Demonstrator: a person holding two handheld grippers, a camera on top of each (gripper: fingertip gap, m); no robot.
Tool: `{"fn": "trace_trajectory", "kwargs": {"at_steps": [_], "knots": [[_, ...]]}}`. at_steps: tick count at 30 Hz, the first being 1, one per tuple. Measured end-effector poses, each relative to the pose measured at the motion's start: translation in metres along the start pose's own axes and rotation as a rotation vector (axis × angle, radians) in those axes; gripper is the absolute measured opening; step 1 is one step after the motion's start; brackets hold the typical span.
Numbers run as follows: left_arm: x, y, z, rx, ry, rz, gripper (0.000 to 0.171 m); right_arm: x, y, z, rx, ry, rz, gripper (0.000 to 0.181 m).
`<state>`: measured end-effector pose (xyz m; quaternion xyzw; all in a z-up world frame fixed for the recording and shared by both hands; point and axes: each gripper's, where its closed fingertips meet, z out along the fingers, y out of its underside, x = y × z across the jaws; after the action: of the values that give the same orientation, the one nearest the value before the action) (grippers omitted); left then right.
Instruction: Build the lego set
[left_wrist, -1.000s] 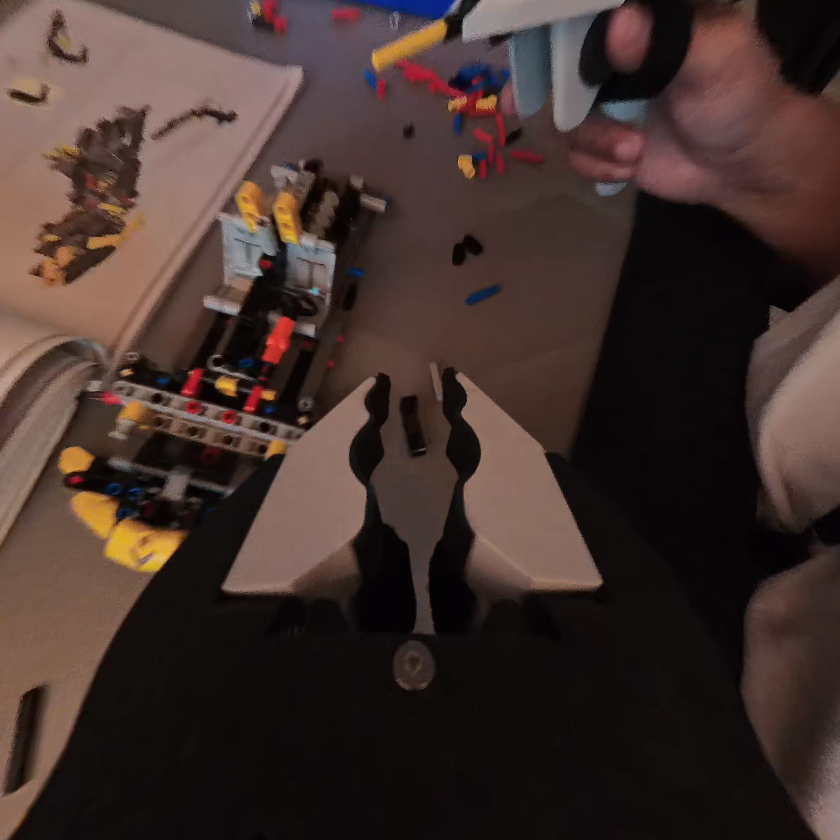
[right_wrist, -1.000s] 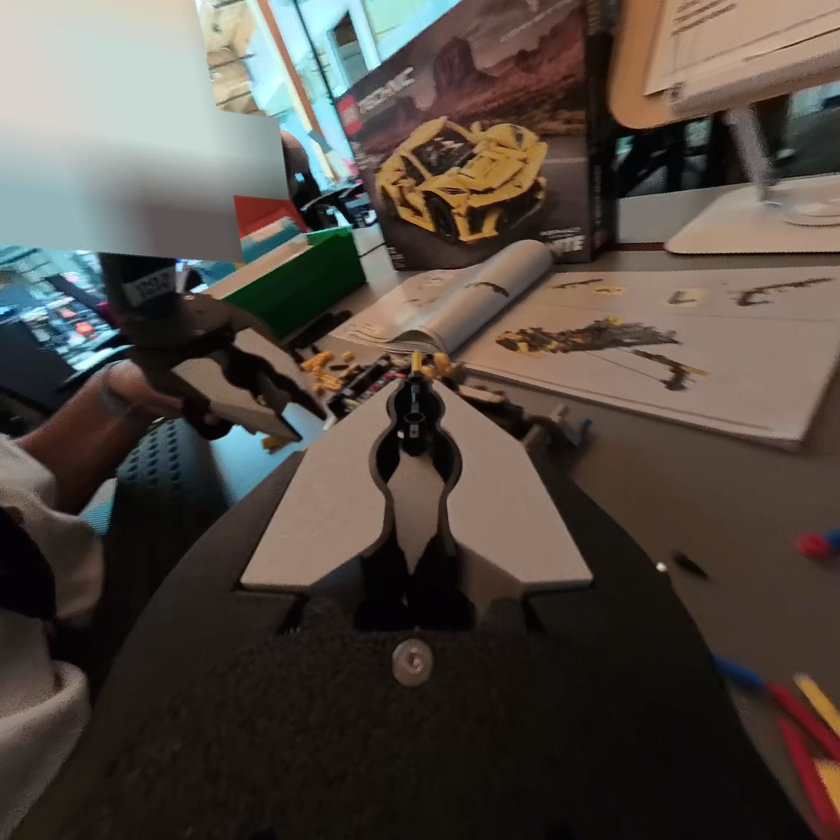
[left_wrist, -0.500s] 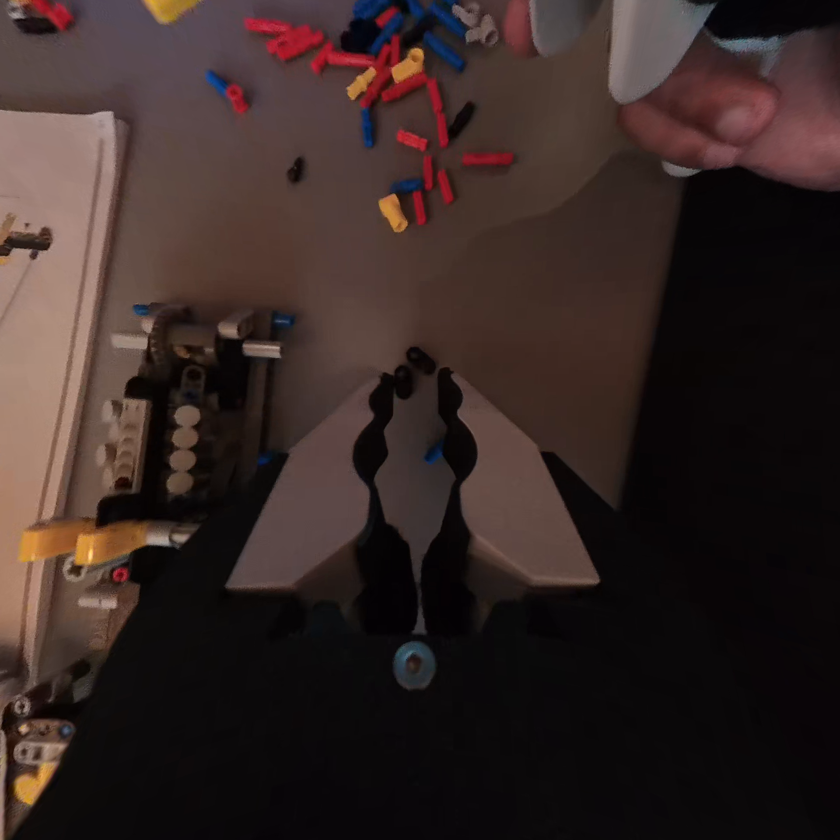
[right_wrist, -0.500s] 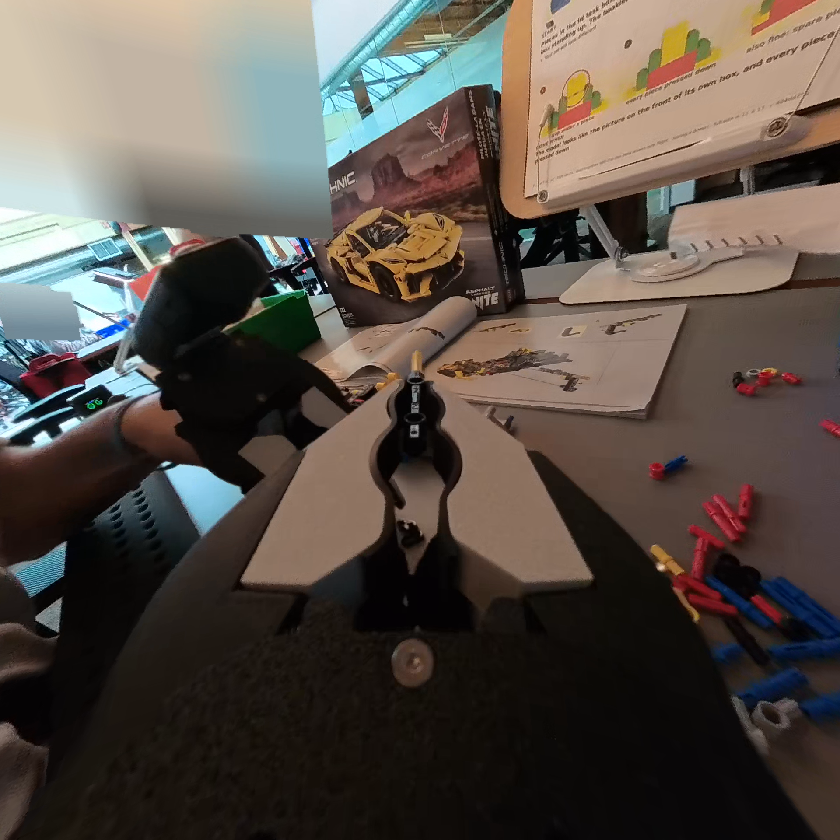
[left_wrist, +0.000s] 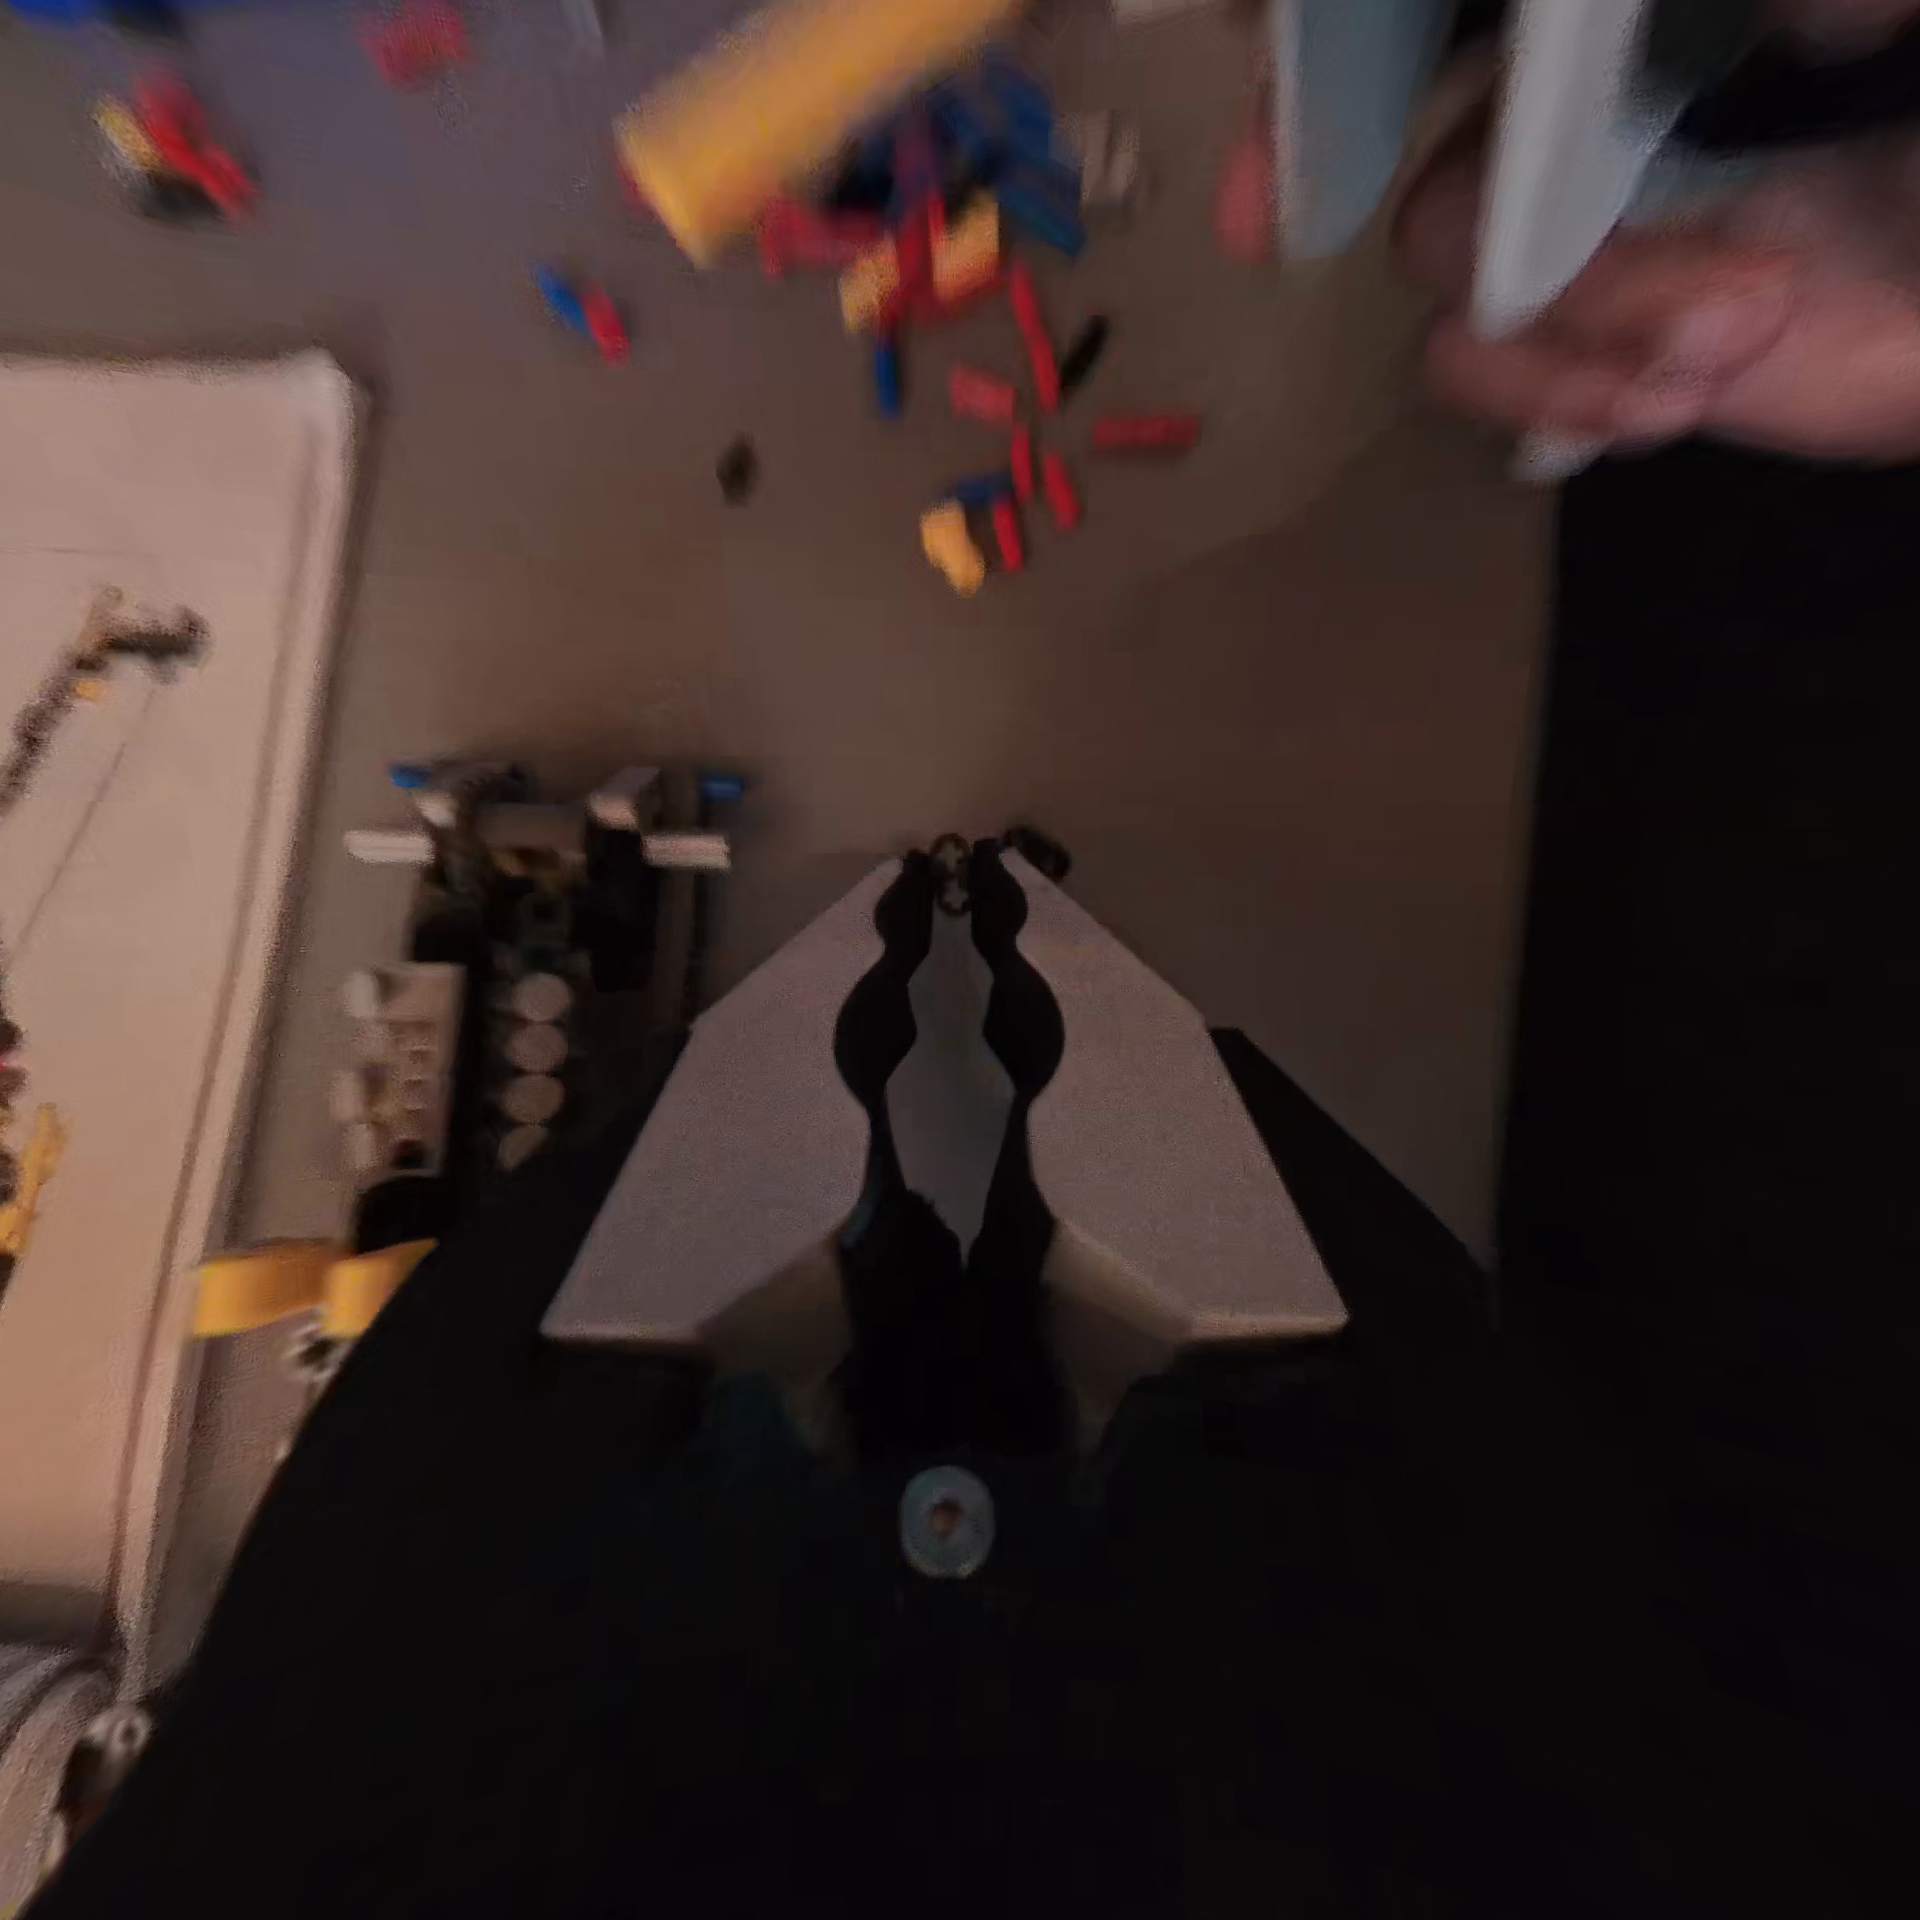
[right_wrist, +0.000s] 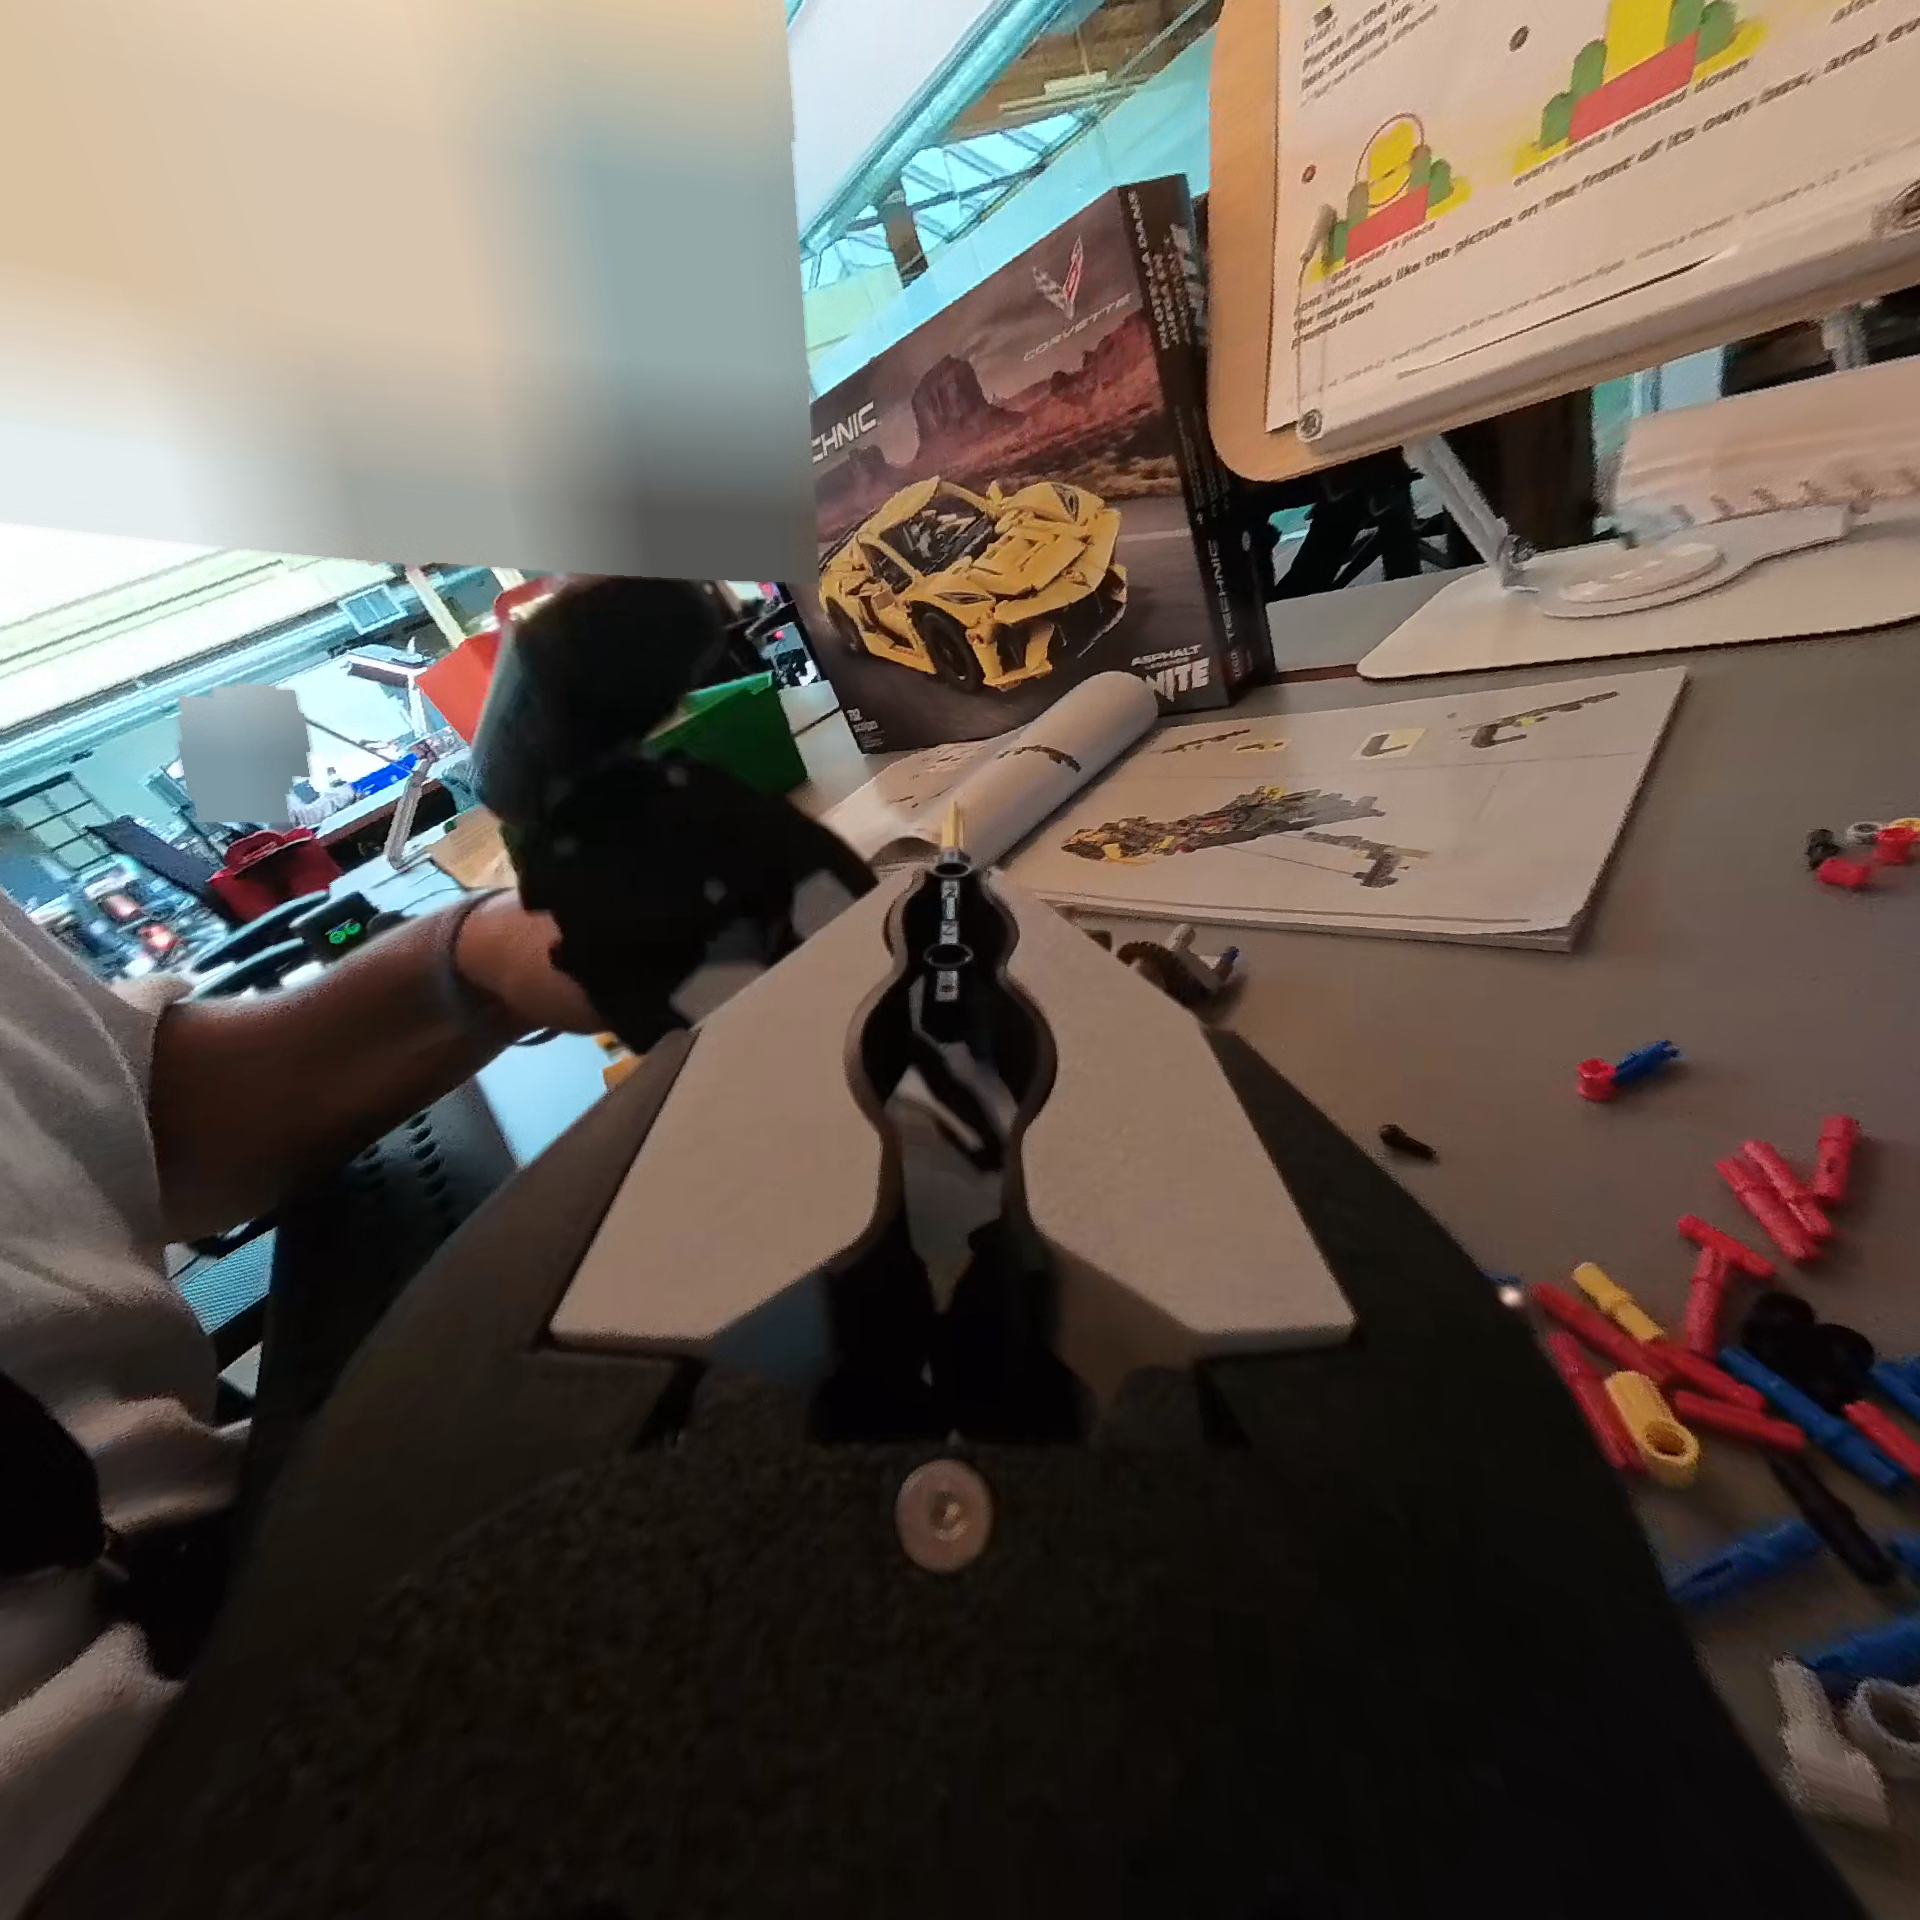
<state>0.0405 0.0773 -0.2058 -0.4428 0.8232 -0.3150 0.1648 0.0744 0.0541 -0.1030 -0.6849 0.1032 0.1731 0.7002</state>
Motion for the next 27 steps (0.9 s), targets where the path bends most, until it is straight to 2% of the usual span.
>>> {"fn": "trace_trajectory", "kwargs": {"at_steps": [2,4,6,8,12,16,22,27], "knots": [[0.001,-0.034,-0.037,0.283,0.092,-0.063,0.004,-0.005,0.002,0.004,-0.013,-0.041,0.011,0.005],[-0.015,-0.052,-0.085,0.531,0.132,-0.189,0.005,-0.021,-0.001,0.01,-0.011,-0.152,0.063,0.005],[-0.025,-0.056,-0.133,0.762,0.184,-0.278,0.005,-0.042,-0.009,0.025,0.009,-0.293,0.166,0.005],[-0.028,-0.049,-0.168,0.91,0.227,-0.335,0.004,-0.062,-0.015,0.048,-0.001,-0.41,0.258,0.005],[-0.031,-0.028,-0.214,1.057,0.274,-0.405,0.004,-0.096,-0.021,0.097,-0.066,-0.569,0.306,0.005],[-0.032,-0.011,-0.242,1.169,0.307,-0.453,0.004,-0.129,-0.021,0.127,-0.134,-0.638,0.21,0.006],[-0.029,0.0,-0.256,1.217,0.308,-0.466,0.004,-0.145,-0.023,0.141,-0.125,-0.655,0.202,0.006],[-0.031,0.003,-0.256,1.2,0.329,-0.477,0.004,-0.144,-0.021,0.144,-0.13,-0.642,0.178,0.005]]}}
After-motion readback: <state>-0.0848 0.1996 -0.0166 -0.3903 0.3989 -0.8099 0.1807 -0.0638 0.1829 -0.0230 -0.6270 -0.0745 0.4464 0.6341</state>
